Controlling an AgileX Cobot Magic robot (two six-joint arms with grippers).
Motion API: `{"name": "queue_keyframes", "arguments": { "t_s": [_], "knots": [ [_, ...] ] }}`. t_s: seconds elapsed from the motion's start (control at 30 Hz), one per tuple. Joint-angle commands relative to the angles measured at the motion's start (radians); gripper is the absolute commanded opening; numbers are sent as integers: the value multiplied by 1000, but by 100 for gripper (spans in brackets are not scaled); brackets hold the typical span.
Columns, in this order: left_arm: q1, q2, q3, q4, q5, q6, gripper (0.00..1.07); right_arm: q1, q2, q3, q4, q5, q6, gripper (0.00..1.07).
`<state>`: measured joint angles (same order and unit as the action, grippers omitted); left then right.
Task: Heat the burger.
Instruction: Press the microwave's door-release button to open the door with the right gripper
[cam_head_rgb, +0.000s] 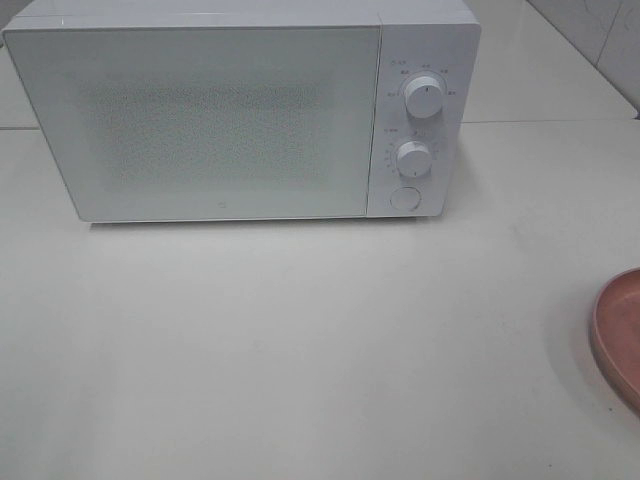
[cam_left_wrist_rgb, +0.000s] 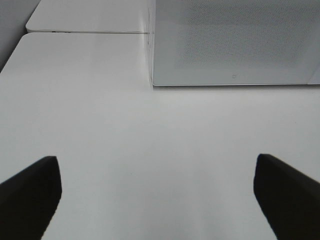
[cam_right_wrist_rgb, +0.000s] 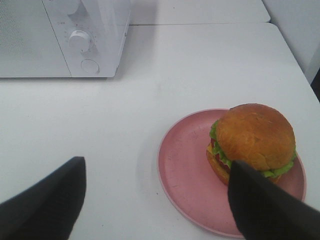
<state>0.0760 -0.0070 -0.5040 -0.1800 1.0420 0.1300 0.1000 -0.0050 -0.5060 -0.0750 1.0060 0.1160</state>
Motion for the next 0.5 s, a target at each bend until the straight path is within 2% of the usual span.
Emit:
{"name": "queue_keyframes", "arguments": {
  "t_s": [0.03,0.5],
  "knots": [
    [-5,-18,-1,-1,-2,-4,100,-6,-25,2,5,-1,-12,73],
    [-5,-18,-1,-1,-2,-4,100,-6,-24,-3,5,-6,-12,73]
  ]
}}
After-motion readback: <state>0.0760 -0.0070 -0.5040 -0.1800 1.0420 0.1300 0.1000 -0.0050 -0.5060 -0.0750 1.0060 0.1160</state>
